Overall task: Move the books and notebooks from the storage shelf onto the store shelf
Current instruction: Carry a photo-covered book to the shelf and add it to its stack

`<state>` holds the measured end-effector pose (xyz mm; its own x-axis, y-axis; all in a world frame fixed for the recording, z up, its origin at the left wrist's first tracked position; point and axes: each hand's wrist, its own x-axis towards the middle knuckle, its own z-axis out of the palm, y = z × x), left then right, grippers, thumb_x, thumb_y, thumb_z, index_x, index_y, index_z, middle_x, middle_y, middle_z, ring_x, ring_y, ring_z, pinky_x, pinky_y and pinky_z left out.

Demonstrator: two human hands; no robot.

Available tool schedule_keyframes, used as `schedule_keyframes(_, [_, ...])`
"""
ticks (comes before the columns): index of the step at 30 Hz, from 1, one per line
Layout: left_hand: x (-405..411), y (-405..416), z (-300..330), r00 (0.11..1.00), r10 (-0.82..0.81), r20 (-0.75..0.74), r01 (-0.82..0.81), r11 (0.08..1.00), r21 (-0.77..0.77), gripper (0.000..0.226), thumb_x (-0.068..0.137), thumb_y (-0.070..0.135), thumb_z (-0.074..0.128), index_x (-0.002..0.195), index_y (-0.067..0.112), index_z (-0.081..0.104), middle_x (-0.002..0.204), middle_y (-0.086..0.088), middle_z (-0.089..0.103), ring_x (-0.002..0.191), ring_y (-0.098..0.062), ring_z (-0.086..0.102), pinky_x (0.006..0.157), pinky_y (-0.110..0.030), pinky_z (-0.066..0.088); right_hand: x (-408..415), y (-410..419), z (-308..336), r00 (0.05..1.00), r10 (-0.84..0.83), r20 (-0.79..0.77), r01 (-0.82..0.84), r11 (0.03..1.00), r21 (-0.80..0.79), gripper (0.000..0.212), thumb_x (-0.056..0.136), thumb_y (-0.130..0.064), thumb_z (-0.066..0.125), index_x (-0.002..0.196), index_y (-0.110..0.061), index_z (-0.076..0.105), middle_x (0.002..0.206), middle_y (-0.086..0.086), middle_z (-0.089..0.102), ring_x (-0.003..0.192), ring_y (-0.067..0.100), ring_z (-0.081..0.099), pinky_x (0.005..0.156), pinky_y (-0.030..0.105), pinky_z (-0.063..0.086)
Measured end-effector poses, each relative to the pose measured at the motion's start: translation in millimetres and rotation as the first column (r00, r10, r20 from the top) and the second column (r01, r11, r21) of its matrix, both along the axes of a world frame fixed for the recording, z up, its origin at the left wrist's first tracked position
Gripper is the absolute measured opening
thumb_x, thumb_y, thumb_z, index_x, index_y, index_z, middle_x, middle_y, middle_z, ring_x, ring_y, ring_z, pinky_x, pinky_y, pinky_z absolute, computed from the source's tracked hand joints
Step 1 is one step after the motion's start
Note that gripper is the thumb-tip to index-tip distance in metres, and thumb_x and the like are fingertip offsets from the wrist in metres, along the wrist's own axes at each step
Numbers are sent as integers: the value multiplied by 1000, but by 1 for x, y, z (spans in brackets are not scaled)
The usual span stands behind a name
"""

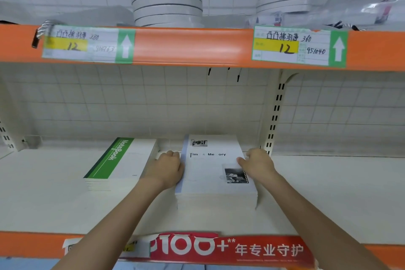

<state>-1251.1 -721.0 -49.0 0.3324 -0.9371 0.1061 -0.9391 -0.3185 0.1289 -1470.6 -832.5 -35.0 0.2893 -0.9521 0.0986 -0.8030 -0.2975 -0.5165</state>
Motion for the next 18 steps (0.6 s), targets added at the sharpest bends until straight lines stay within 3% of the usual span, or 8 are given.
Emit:
schedule_keyframes(1, [-2, -2, -1, 1000, -11, -11, 10, 1000, -21, 40, 100, 33, 32, 130, 8, 44, 133, -10, 47, 124, -29, 43, 96, -38, 41, 2, 3, 1, 1000, 29, -12, -29, 999, -16, 25, 94, -31, 51, 99, -8, 58, 105, 13, 52, 95, 26, 54, 65, 27, 38])
schedule_keyframes(2, [-4, -4, -3, 999, -32, -31, 31, 998, -49, 45, 100, 34, 33, 137, 8, 37, 139, -11, 42, 129, -29, 39, 100, -39, 39, 5, 7, 2, 997, 65, -36, -66, 997, -31, 38, 95, -32, 49, 123, -6, 51, 122, 16, 49, 110, 29, 50, 76, 29, 41])
schedule_keyframes(4, [-11, -8, -7, 993, -87, -78, 80, 993, -90, 54, 100, 36, 33, 147, 12, 24, 152, -12, 25, 139, -27, 26, 108, -39, 32, 12, 16, -1, 987, 144, -69, -149, 986, -71, 53, 98, -34, 44, 141, -6, 33, 140, 16, 37, 127, 30, 39, 97, 35, 39])
schedule_keyframes(7, [-22, -12, -12, 983, -153, -98, 147, 986, -74, 57, 101, 40, 30, 150, 14, 20, 159, -7, 7, 147, -21, 9, 117, -37, 17, 26, 26, -13, 950, 247, -192, -271, 956, -110, 59, 100, -39, 36, 149, -11, 21, 154, 11, 21, 142, 26, 20, 115, 38, 22])
schedule_keyframes(10, [-25, -14, -15, 980, -165, -109, 161, 986, -40, 58, 101, 42, 28, 150, 13, 19, 160, -5, 7, 147, -18, 6, 119, -39, 12, 36, 28, -24, 921, 285, -266, -316, 945, -80, 58, 101, -43, 28, 151, -15, 18, 158, 9, 15, 146, 23, 11, 118, 43, 12])
schedule_keyframes(18, [-25, -12, -16, 975, -181, -125, 181, 983, -13, 57, 102, 41, 25, 150, 12, 17, 159, -4, 11, 147, -17, 5, 118, -41, 13, 40, 31, -27, 910, 268, -315, -309, 947, -88, 55, 101, -43, 24, 150, -18, 21, 157, 5, 17, 146, 20, 10, 119, 43, 7])
